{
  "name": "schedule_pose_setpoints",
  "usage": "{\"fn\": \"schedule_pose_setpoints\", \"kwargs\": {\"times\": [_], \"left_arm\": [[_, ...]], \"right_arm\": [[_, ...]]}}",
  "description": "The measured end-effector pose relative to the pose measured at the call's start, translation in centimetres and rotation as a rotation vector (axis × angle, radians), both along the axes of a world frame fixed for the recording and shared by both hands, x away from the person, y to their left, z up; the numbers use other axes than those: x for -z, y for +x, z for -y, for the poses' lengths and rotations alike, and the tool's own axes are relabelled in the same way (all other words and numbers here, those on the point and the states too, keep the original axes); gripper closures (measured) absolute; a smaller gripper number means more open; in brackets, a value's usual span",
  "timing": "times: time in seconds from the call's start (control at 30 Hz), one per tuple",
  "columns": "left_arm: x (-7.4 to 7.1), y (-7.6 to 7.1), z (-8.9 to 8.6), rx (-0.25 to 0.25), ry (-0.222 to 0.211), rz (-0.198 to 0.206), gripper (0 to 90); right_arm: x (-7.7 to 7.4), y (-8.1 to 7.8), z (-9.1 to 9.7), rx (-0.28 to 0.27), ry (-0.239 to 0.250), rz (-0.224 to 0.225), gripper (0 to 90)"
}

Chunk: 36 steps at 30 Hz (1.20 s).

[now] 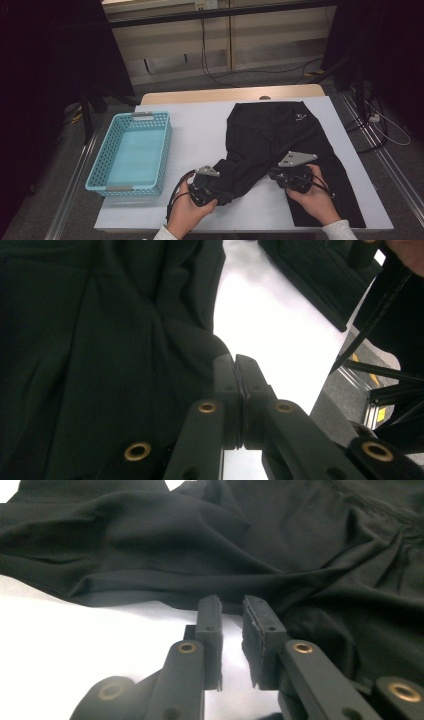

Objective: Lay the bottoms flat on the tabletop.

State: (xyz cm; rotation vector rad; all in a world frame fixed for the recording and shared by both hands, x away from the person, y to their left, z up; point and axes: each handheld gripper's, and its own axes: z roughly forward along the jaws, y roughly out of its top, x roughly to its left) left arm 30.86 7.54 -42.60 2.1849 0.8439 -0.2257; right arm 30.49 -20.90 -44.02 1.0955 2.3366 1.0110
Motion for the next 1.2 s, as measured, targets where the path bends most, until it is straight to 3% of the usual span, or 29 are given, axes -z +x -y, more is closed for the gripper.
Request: {"fn": "schedule_pose_setpoints", "kwargs": {"times": [0.3, 0.4, 0.43, 0.53, 0.63, 0.67, 0.73, 0.77, 0.8, 0.83, 0.87, 1.2], "left_arm": [[0.7, 0.2, 0.2, 0.011, -0.023, -0.005, 87.3], [0.5, 0.2, 0.3, 0.024, -0.034, 0.027, 75.1], [0.3, 0.4, 0.1, 0.002, -0.052, 0.046, 68.6], [0.1, 1.1, -0.7, -0.045, -0.047, 0.086, 51.1], [0.2, 1.4, -1.3, -0.066, -0.046, 0.090, 48.3], [0.1, 1.8, -1.7, -0.077, -0.035, 0.117, 42.4], [0.0, 2.0, -2.0, -0.092, -0.039, 0.128, 36.6], [0.0, 2.0, -2.0, -0.092, -0.039, 0.128, 34.7], [-0.1, 2.2, -2.3, -0.116, -0.026, 0.165, 32.4], [-0.1, 2.2, -2.3, -0.116, -0.026, 0.165, 30.4], [-0.2, 2.5, -2.7, -0.129, -0.008, 0.192, 28.9], [0.2, 3.4, -3.9, -0.179, 0.031, 0.221, 24.4]], "right_arm": [[0.3, -0.2, -0.8, -0.011, 0.016, -0.006, 66.3], [0.3, -0.4, -1.2, -0.019, 0.021, -0.007, 64.2], [0.4, -0.4, -1.4, -0.024, 0.019, -0.011, 63.7], [0.5, -0.5, -1.9, -0.032, 0.015, -0.014, 61.3], [0.5, -0.6, -2.2, -0.041, 0.011, -0.013, 60.7], [0.6, -0.8, -2.6, -0.053, 0.013, -0.017, 60.1], [0.5, -0.9, -3.0, -0.064, 0.009, -0.013, 59.7], [0.5, -0.9, -3.0, -0.064, 0.009, -0.013, 59.7], [0.4, -1.0, -3.5, -0.073, 0.009, -0.010, 58.2], [0.4, -1.0, -3.5, -0.073, 0.009, -0.010, 58.2], [0.3, -1.1, -3.8, -0.085, 0.010, -0.009, 58.1], [0.0, -2.0, -5.7, -0.146, 0.012, 0.004, 55.5]]}}
